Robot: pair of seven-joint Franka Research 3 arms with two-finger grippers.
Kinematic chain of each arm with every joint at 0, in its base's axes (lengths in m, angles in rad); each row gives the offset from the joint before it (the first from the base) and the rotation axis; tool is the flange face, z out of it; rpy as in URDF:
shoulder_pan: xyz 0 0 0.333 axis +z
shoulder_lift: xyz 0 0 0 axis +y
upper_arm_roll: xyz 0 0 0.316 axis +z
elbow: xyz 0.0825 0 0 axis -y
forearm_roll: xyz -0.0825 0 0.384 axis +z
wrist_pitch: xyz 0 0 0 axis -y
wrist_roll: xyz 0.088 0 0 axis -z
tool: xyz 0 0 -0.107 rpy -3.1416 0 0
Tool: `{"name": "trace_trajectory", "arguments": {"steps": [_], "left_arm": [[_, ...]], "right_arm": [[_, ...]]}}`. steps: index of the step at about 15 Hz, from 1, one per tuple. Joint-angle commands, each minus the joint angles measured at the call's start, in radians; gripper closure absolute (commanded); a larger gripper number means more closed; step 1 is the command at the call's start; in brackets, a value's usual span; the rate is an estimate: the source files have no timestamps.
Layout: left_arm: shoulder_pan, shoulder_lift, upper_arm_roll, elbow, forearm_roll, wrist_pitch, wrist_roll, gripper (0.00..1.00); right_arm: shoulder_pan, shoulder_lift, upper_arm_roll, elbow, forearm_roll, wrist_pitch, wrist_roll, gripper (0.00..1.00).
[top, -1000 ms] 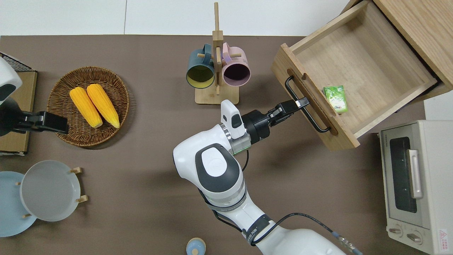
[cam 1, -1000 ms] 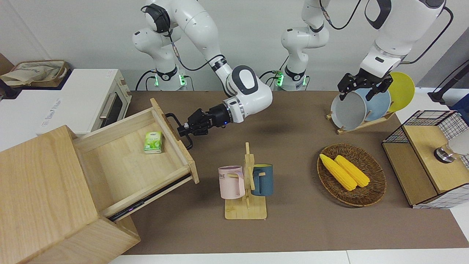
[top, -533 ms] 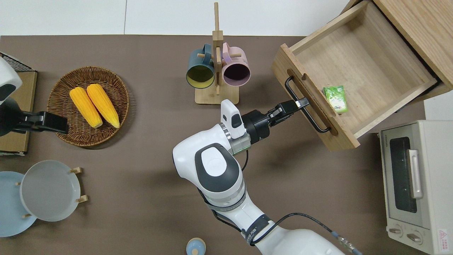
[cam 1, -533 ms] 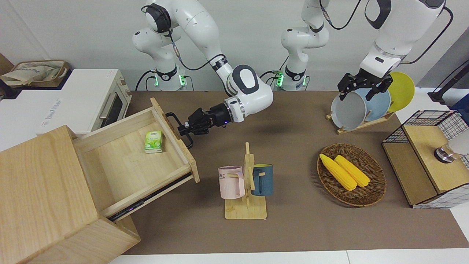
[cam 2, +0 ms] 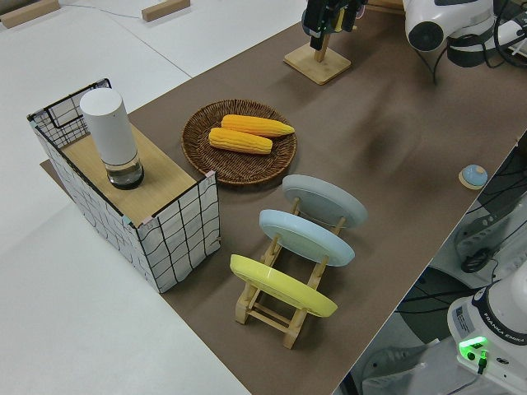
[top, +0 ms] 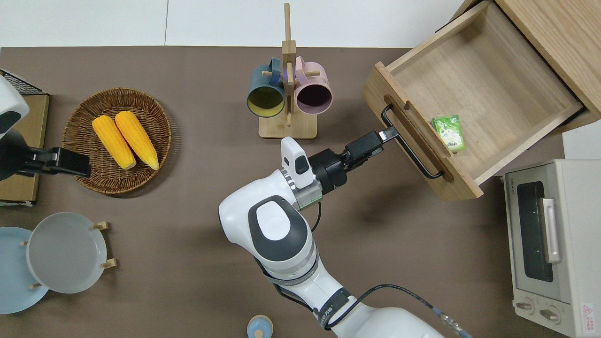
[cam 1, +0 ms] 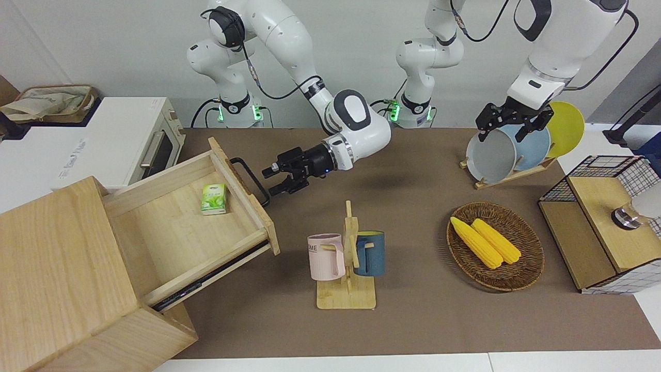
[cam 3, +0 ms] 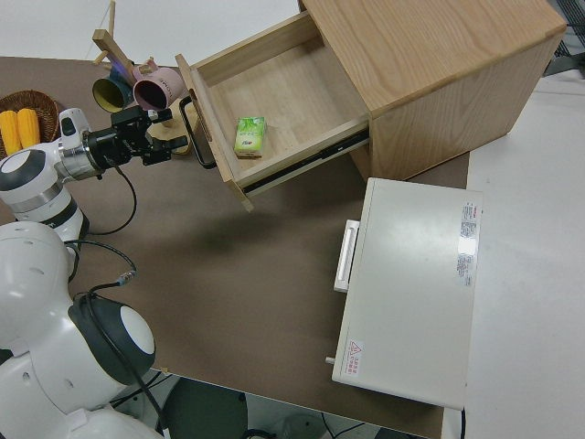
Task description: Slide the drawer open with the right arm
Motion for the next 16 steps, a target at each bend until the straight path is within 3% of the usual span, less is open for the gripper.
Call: {"name": "trace_trajectory", "arguments": {"steps": [1,3,5,11,13,16], "left_arm": [[-0.007,-0.004,0.0,0.009,0.018,-0.018,-0.01,0.01],[-0.007,-0.004,0.0,0.009,0.018,-0.018,-0.01,0.01],[-0.007,-0.004,0.0,0.009,0.018,-0.018,-0.01,0.01],[-0.007,-0.004,0.0,0.01,0.018,-0.018,-0.01,0.01],[-0.007,-0.004,0.0,0.009,0.018,-0.018,-0.01,0.01],[-0.007,-0.004,0.0,0.009,0.018,-0.018,-0.01,0.01]], "right_arm": [[-0.001,0.019,-0.005,0.029,-0.001,0.009,-0.004,0.015],[0.001,0.019,-0.004,0.035,0.007,0.011,-0.003,0.015],[0.001,0.019,-0.002,0.069,0.039,0.012,0.0,0.015],[0.002,-0.003,0.008,0.23,0.252,0.043,0.003,0.015],[-0.011,-0.039,0.01,0.27,0.354,0.075,0.009,0.015],[-0.062,-0.139,0.008,0.276,0.561,0.142,0.052,0.015]]}}
